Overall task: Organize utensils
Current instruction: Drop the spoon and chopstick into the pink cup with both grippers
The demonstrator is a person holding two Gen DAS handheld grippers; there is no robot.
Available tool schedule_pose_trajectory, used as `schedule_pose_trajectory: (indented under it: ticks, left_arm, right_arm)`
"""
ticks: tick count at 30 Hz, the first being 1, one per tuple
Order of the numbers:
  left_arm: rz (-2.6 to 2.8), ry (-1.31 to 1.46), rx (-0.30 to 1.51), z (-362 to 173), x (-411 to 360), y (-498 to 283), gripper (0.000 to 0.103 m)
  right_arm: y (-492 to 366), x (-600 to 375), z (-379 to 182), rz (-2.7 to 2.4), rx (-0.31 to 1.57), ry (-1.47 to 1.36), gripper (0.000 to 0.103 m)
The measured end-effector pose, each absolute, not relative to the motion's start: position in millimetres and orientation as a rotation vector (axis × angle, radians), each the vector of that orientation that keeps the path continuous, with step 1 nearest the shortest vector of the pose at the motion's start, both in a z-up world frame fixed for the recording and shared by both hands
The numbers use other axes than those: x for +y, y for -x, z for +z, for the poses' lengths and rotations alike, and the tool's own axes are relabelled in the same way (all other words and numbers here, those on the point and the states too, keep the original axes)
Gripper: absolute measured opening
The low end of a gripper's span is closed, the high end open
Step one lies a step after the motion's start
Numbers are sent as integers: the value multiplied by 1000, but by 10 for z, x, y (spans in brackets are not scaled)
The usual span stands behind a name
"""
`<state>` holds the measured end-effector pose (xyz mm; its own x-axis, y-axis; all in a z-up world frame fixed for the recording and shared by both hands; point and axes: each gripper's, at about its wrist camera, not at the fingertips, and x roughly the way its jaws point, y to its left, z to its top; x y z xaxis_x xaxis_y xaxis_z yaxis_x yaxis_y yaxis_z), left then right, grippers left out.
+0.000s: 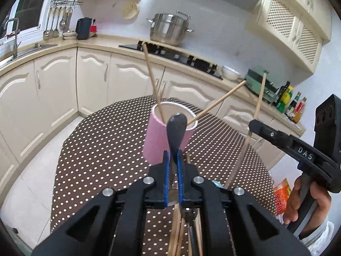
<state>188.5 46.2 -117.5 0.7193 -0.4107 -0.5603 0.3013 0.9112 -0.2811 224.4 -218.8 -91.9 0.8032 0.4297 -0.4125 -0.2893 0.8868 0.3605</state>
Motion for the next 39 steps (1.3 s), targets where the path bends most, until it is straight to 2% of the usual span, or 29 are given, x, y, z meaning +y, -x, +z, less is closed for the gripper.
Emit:
schedule_pose_trajectory:
  ticks: [7, 24, 30, 39]
  left_arm:
    - [-408, 174, 593, -1035, 396, -1824, 6]
    - [-319, 145, 336, -169, 206, -1997, 6]
    - [-280, 161, 336, -207, 164, -2277, 6]
    - [-259, 163, 389, -489, 134, -2586, 6]
  right_arm:
    - [-2033, -2080, -655, 404, 425, -243, 6]
    - [-2194, -1812, -49, 367, 187, -151, 6]
    - [-2344, -1784, 3, 348, 132, -162, 6]
    - [-2583, -1751, -271, 344, 197, -154, 6]
